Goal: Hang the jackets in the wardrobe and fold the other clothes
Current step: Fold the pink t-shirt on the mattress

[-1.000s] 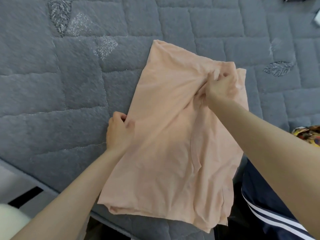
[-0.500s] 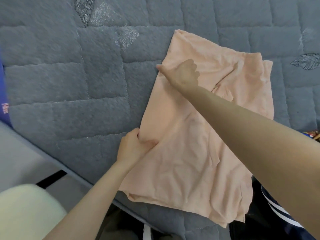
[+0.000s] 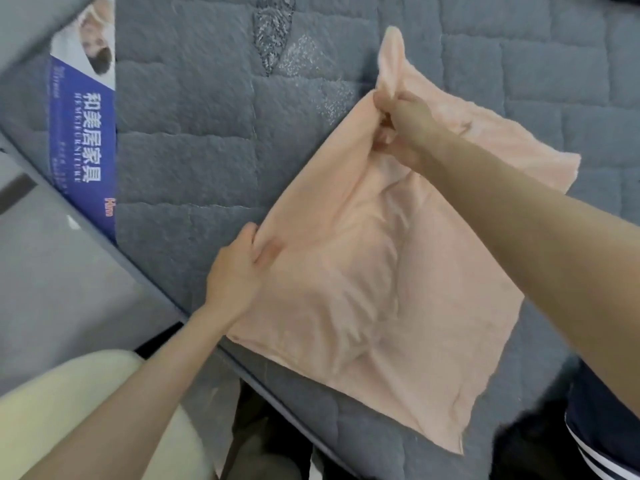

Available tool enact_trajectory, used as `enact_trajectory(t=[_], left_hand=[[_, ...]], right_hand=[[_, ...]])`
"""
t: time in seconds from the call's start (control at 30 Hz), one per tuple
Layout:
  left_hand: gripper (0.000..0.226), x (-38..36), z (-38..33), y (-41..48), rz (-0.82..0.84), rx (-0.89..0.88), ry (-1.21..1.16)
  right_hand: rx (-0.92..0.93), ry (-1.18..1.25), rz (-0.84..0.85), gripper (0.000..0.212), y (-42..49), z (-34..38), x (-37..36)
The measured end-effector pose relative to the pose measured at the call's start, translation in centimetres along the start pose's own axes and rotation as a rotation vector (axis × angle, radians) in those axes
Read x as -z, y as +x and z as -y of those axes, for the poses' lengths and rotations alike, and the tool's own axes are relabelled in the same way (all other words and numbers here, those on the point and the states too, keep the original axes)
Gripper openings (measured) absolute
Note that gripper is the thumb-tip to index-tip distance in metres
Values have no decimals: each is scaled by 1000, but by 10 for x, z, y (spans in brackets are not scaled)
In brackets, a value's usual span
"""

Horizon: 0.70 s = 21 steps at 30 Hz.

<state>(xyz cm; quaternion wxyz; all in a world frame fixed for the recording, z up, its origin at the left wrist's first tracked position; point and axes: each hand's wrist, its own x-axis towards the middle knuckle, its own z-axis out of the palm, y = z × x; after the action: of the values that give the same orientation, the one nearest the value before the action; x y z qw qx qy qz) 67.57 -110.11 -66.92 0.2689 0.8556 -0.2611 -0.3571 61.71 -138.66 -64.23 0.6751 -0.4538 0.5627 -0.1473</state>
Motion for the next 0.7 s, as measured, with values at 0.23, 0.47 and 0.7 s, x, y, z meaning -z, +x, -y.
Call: enact_trajectory(t=[0.23,0.47,0.7], left_hand=[[26,33,-24,-5,-171,-83,32],[71,-58,-87,-60,359,-286,-75],[77,-152,-116,-108,457,-339,-43]], right_hand=[[25,293,-37,16,-8,-1,-27],[-59,218,-166,20,-34,-2,49],[-44,201,-383,50,-45,-38,166]])
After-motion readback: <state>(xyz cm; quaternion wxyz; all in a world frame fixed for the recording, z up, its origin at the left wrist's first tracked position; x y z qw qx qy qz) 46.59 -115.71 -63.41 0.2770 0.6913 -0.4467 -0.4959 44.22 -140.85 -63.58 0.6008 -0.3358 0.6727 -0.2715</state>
